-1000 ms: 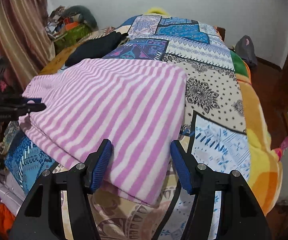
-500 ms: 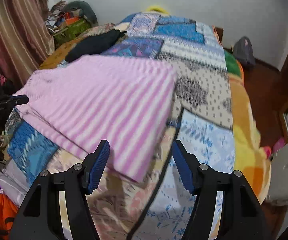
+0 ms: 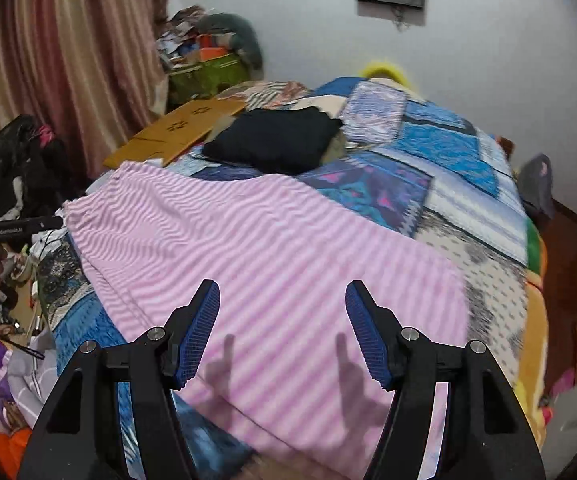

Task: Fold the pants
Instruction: 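Grasp the pants leg end with the left tool and lift it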

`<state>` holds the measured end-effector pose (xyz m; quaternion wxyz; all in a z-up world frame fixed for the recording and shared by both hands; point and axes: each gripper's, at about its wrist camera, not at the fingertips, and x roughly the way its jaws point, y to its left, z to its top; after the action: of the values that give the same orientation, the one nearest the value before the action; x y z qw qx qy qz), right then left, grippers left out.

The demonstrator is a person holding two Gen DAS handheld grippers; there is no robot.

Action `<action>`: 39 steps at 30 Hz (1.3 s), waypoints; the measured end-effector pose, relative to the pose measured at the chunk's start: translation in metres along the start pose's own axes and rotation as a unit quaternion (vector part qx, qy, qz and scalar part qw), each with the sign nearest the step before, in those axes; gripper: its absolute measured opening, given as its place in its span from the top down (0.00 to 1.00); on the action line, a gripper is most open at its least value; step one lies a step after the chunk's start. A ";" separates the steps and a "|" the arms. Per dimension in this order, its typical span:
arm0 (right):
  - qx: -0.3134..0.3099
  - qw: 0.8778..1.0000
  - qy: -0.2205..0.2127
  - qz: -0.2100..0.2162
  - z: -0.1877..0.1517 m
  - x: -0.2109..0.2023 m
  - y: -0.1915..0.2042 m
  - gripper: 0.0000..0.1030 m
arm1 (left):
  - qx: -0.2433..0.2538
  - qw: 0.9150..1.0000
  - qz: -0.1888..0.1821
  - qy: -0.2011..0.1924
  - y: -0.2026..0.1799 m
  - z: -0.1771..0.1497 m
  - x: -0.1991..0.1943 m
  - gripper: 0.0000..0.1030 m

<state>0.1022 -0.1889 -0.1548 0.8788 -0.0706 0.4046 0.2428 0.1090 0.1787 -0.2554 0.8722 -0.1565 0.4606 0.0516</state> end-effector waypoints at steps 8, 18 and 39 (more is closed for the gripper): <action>-0.006 0.998 0.062 0.001 -0.011 0.043 0.018 0.40 | -0.040 0.998 -0.032 0.032 0.021 -0.011 0.028 0.47; -0.006 0.998 0.061 0.005 -0.013 0.045 0.018 0.34 | -0.116 0.989 -0.084 0.030 0.047 0.006 0.054 0.47; 0.032 0.998 0.044 0.011 -0.013 0.027 0.005 0.32 | -0.003 0.999 -0.020 -0.042 -0.014 0.068 0.035 0.90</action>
<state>0.1052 -0.1786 -0.1831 0.8590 -0.0490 0.4514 0.2364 0.1860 0.1856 -0.2455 0.8913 -0.1660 0.4198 0.0420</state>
